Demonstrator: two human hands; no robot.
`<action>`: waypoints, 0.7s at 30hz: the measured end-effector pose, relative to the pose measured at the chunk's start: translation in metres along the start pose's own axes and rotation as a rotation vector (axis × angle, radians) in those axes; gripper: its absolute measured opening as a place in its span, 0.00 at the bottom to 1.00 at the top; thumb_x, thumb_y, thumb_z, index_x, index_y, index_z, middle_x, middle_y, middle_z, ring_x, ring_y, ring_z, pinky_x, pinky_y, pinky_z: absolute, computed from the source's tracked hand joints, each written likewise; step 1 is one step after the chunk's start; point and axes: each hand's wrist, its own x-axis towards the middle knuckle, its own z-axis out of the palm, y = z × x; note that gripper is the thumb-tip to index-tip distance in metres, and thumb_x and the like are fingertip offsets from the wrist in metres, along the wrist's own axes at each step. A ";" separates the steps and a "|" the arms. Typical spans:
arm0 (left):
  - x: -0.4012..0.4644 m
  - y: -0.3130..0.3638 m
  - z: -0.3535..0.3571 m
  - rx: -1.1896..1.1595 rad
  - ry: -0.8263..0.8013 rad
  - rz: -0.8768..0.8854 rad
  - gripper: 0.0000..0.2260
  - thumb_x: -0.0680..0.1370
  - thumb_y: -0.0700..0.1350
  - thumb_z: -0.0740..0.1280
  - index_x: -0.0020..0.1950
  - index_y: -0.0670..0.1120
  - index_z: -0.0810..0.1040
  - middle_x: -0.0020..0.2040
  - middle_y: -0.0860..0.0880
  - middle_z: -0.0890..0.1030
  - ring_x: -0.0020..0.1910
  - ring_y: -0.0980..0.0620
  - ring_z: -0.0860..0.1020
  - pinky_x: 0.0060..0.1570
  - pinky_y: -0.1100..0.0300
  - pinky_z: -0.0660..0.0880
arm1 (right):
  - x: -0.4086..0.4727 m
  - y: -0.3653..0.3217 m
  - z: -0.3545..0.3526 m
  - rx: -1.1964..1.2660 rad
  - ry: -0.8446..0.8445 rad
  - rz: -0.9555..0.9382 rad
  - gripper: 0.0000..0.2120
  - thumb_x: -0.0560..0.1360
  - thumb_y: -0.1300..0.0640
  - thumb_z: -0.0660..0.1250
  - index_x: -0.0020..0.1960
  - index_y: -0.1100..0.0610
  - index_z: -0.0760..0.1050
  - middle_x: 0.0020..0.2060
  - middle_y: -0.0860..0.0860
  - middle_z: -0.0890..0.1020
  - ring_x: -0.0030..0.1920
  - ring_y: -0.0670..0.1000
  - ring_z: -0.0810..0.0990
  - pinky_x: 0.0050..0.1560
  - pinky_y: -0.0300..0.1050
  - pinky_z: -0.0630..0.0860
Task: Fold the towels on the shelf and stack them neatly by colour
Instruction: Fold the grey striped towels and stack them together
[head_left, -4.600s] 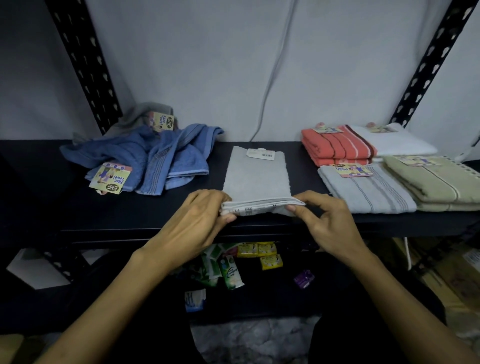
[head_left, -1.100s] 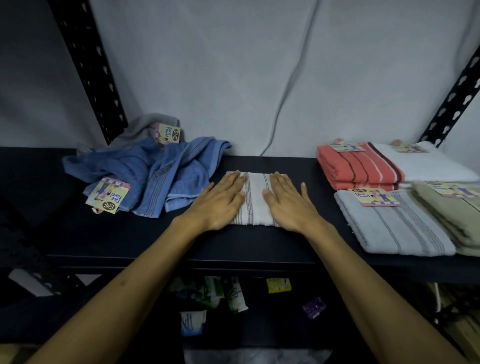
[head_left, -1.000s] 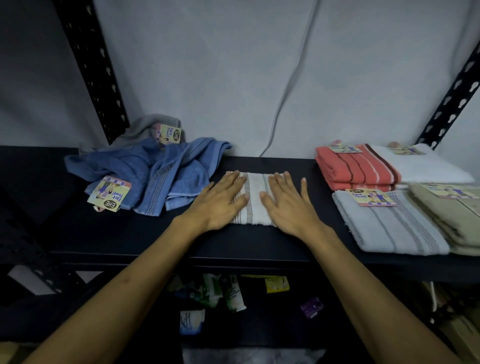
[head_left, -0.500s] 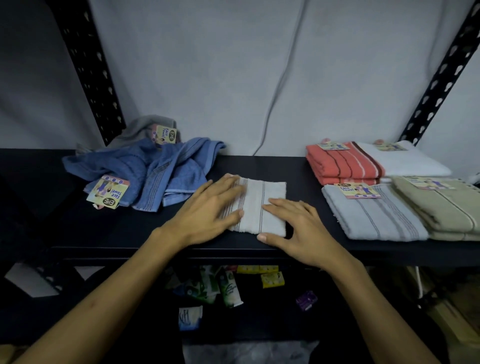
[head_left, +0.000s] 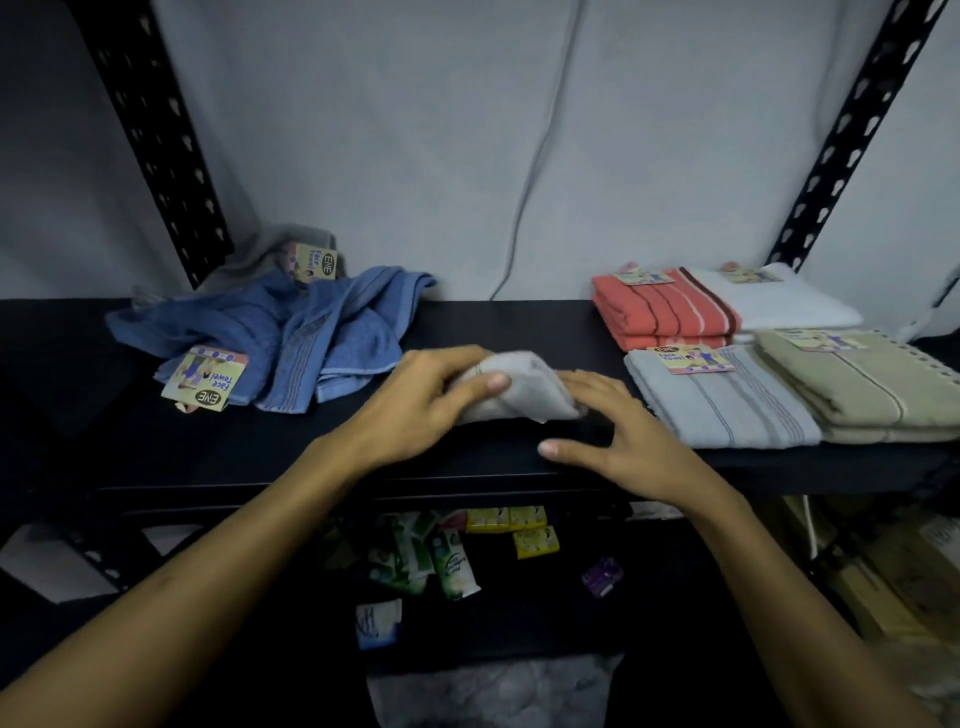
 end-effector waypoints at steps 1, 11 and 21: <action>0.003 0.004 -0.004 -0.097 0.033 -0.012 0.11 0.84 0.51 0.64 0.54 0.46 0.82 0.43 0.54 0.83 0.41 0.57 0.80 0.41 0.61 0.74 | 0.004 0.000 -0.001 0.046 0.073 -0.026 0.28 0.71 0.43 0.76 0.69 0.47 0.75 0.71 0.40 0.72 0.74 0.44 0.65 0.75 0.56 0.62; 0.043 0.039 -0.052 0.032 0.050 -0.113 0.21 0.74 0.70 0.66 0.55 0.56 0.82 0.46 0.55 0.85 0.47 0.58 0.83 0.49 0.58 0.79 | 0.044 -0.046 -0.039 0.555 0.203 -0.032 0.14 0.69 0.65 0.78 0.51 0.65 0.78 0.43 0.58 0.85 0.43 0.54 0.85 0.44 0.51 0.82; 0.086 0.031 -0.055 0.022 -0.017 -0.168 0.09 0.81 0.48 0.69 0.52 0.42 0.82 0.46 0.44 0.86 0.43 0.51 0.83 0.47 0.53 0.78 | 0.094 -0.062 -0.078 0.705 -0.018 0.136 0.21 0.71 0.61 0.77 0.62 0.63 0.76 0.49 0.58 0.86 0.48 0.56 0.85 0.51 0.48 0.82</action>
